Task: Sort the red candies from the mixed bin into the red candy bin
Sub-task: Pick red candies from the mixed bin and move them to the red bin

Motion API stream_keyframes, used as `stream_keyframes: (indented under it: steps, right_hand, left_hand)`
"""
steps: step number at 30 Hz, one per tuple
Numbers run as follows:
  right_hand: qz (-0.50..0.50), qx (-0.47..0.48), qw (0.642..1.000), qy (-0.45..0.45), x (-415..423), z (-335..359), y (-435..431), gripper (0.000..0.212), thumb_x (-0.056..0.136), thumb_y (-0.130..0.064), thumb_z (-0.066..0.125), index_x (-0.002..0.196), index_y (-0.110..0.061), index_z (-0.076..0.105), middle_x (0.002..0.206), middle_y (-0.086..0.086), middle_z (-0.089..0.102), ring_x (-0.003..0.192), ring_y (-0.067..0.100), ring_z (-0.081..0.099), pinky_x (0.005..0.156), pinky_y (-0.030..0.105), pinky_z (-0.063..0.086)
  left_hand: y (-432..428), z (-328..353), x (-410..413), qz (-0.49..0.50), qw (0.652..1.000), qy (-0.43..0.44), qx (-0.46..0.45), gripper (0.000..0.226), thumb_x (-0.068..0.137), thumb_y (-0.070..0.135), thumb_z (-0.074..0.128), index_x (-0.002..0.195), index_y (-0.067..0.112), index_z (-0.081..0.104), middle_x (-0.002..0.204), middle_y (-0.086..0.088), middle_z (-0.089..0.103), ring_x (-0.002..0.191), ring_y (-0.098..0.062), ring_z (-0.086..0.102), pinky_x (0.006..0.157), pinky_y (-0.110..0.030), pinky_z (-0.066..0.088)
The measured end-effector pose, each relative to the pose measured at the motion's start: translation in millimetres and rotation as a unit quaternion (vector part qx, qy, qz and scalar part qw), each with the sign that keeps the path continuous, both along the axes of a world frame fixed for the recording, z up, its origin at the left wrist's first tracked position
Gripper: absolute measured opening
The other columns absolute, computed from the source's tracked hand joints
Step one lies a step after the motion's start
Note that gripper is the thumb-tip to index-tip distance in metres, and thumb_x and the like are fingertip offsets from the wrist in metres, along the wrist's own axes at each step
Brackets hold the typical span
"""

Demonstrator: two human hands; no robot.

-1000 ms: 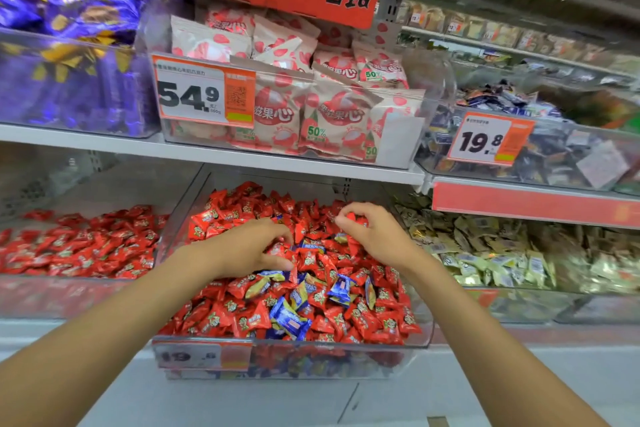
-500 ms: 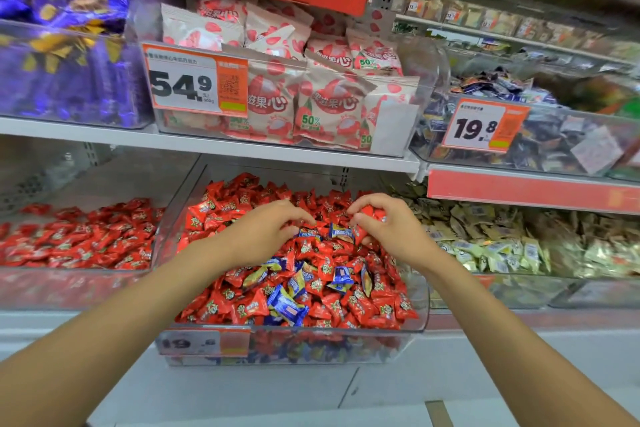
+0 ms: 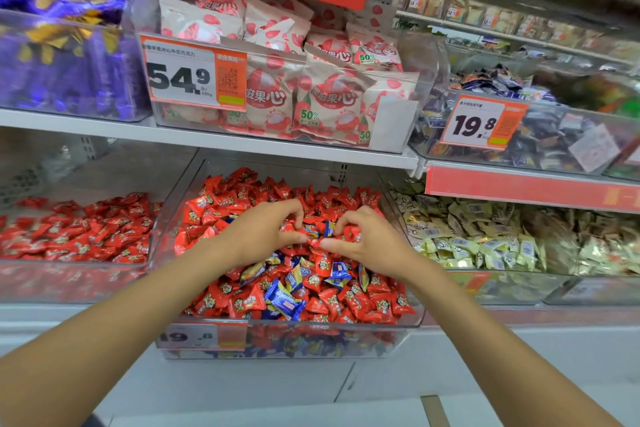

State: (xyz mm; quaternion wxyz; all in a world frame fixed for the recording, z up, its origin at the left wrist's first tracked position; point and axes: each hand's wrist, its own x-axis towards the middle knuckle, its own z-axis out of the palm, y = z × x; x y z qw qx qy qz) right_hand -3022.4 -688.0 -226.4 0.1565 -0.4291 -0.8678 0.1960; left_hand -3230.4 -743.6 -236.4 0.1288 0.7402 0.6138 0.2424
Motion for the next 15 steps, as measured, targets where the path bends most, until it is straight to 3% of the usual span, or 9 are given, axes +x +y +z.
stream_keyframes:
  steps: [2,4,7,10,12,15]
  right_hand:
    - [0.008,0.004,0.997,-0.072,-6,-5,-2,0.071,0.066,-0.076,0.061,0.122,-0.032,0.055,0.116,-0.005,0.045,0.102,0.014,0.053,0.087,0.03,0.046]
    - [0.018,0.01,0.992,-0.125,-13,-8,-3,0.084,0.061,-0.082,0.058,0.131,-0.037,0.048,0.124,-0.002,0.041,0.108,0.02,0.053,0.094,0.039,0.047]
    - [0.043,0.011,0.991,-0.129,-14,-7,0,0.057,0.072,-0.064,0.068,0.115,-0.03,0.057,0.115,0.0,0.043,0.099,0.022,0.055,0.087,0.038,0.048]
    - [0.055,-0.017,0.995,-0.075,-9,-5,5,0.031,0.08,-0.039,0.073,0.102,-0.022,0.058,0.107,0.002,0.047,0.095,0.019,0.051,0.077,0.03,0.04]
    - [0.057,-0.029,0.998,-0.007,-6,-4,7,0.018,0.081,-0.023,0.072,0.091,-0.024,0.057,0.105,0.003,0.051,0.096,0.02,0.051,0.08,0.031,0.04]
    - [0.041,-0.034,0.995,0.082,3,2,12,0.021,0.082,-0.017,0.07,0.081,-0.033,0.057,0.106,0.004,0.057,0.098,0.016,0.053,0.086,0.03,0.039]
  left_hand:
    - [-3,6,-1,-0.001,1.0,-0.018,0.025,0.018,0.086,0.037,0.064,0.1,0.032,0.054,0.104,0.012,0.061,0.091,-0.012,0.056,0.08,-0.035,0.046]
    - [-3,12,-4,0.002,0.999,-0.004,0.044,0.026,0.089,0.037,0.061,0.113,0.026,0.058,0.105,0.019,0.055,0.093,-0.002,0.05,0.08,-0.024,0.04]
    - [-6,15,-10,0.019,0.998,0.002,0.056,0.024,0.088,0.039,0.061,0.1,0.018,0.062,0.086,0.016,0.055,0.075,-0.001,0.048,0.065,-0.017,0.036]
    - [-10,15,-15,0.031,0.999,-0.015,0.041,0.026,0.084,0.039,0.066,0.093,0.016,0.057,0.076,0.01,0.053,0.068,-0.006,0.047,0.061,-0.024,0.036]
    - [-11,14,-15,0.019,0.999,-0.022,0.029,0.02,0.084,0.033,0.068,0.092,0.019,0.056,0.08,0.009,0.057,0.068,-0.005,0.049,0.066,-0.026,0.041]
    - [-12,11,-12,-0.013,1.0,0.001,0.004,0.017,0.09,0.022,0.063,0.105,0.027,0.059,0.103,0.014,0.058,0.085,0.003,0.052,0.085,-0.025,0.045]
